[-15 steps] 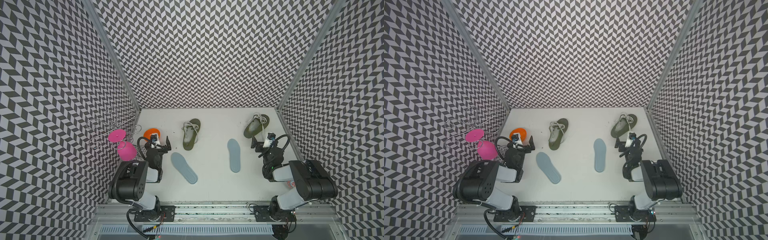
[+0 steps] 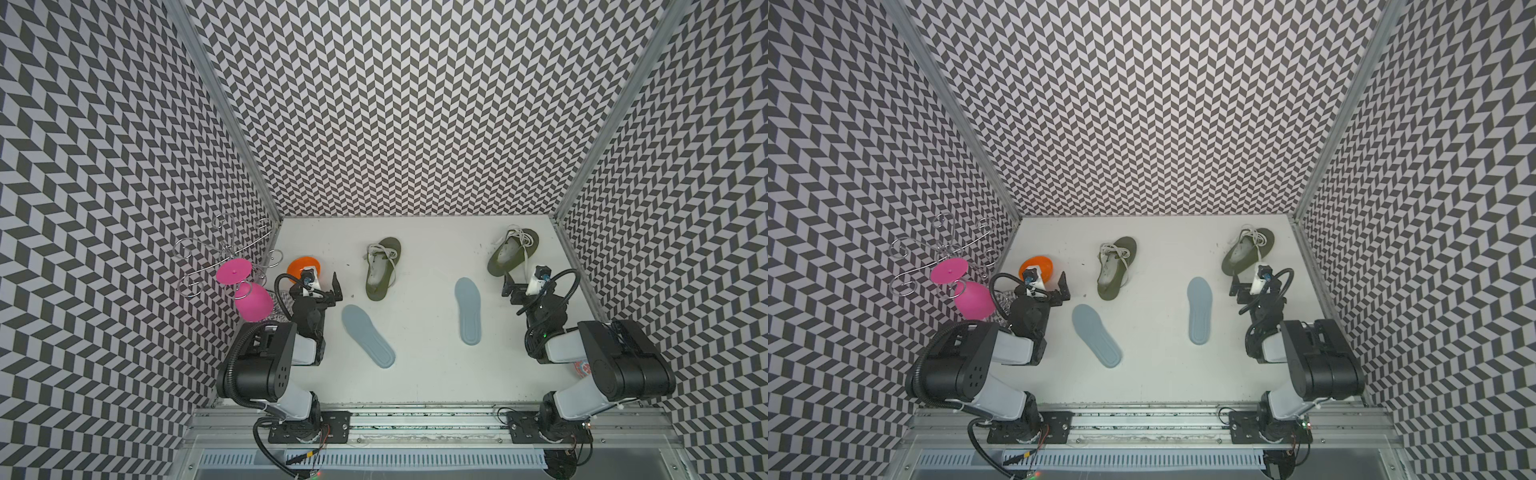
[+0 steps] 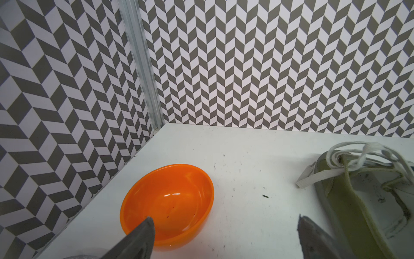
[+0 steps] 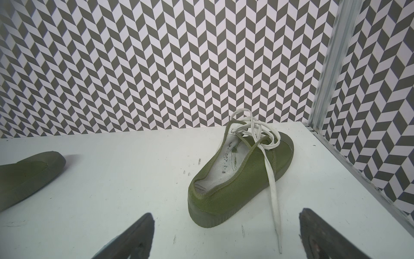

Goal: Insert the insole into the shoe
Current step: Move the shoe to the center of the board.

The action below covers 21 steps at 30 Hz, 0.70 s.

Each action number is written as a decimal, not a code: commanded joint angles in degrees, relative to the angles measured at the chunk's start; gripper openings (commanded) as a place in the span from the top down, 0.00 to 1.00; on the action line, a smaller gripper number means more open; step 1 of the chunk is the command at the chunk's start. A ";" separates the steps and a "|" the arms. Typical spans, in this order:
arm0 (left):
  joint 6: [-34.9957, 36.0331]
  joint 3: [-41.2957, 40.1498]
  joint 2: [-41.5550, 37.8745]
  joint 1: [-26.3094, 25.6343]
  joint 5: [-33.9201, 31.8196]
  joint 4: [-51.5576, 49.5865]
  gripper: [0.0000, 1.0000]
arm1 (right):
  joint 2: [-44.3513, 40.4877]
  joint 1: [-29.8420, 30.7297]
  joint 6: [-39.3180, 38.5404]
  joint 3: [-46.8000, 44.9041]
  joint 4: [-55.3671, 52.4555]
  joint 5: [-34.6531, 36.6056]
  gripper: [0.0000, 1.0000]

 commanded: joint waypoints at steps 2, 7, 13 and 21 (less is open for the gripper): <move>-0.39 0.98 -0.75 0.42 1.21 -0.47 0.00 | 0.43 0.35 -0.31 -0.39 4.77 0.33 0.00; -2.98 9.52 -6.03 0.63 -2.28 -21.02 0.07 | -2.44 0.35 0.82 0.36 1.39 3.30 0.00; -11.13 26.44 -5.16 -1.54 -5.99 -47.82 0.12 | -13.02 2.81 0.60 9.42 -25.07 -0.32 0.00; -18.45 36.52 -5.29 -9.54 -7.63 -67.84 0.13 | -17.72 12.50 3.32 20.44 -46.25 -4.62 0.04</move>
